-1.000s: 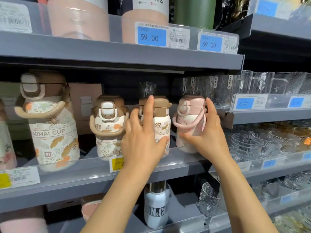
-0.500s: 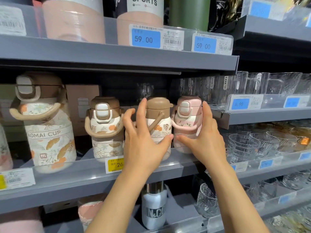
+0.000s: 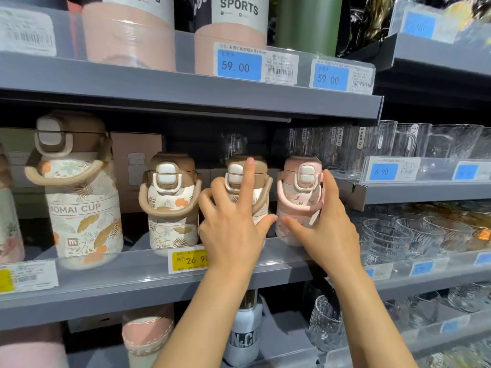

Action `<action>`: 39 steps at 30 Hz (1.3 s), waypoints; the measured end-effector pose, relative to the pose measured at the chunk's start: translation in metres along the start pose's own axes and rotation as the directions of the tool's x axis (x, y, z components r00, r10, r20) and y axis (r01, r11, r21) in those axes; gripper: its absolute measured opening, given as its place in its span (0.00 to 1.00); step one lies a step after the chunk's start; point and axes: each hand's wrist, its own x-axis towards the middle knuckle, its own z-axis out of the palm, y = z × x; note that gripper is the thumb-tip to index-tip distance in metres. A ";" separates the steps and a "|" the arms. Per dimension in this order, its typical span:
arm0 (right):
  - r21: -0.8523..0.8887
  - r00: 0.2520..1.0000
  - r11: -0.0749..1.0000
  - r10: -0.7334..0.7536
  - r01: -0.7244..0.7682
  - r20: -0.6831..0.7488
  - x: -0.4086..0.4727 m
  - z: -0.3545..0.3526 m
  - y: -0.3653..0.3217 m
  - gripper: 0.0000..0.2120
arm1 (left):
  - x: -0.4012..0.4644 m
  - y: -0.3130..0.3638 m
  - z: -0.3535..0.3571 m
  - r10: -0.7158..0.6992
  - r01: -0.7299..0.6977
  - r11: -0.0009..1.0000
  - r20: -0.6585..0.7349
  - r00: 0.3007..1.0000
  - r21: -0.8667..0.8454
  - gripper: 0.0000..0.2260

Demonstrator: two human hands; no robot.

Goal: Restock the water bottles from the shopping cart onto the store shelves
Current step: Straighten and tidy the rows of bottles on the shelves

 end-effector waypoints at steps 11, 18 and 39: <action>0.018 0.997 0.999 0.042 -0.044 0.071 0.013 0.001 0.000 0.54 | -0.001 -0.008 -0.006 0.079 -0.035 0.979 0.219 0.972 -0.199 0.45; 0.132 0.989 0.990 0.022 -0.041 0.145 0.019 -0.008 0.008 0.55 | -0.002 0.003 0.008 0.010 0.005 0.993 0.134 0.991 -0.114 0.47; -0.051 0.934 0.982 -0.190 0.183 -0.302 -0.070 0.013 -0.033 0.34 | -0.042 -0.067 -0.048 0.306 -0.359 0.882 -0.208 0.929 -0.304 0.16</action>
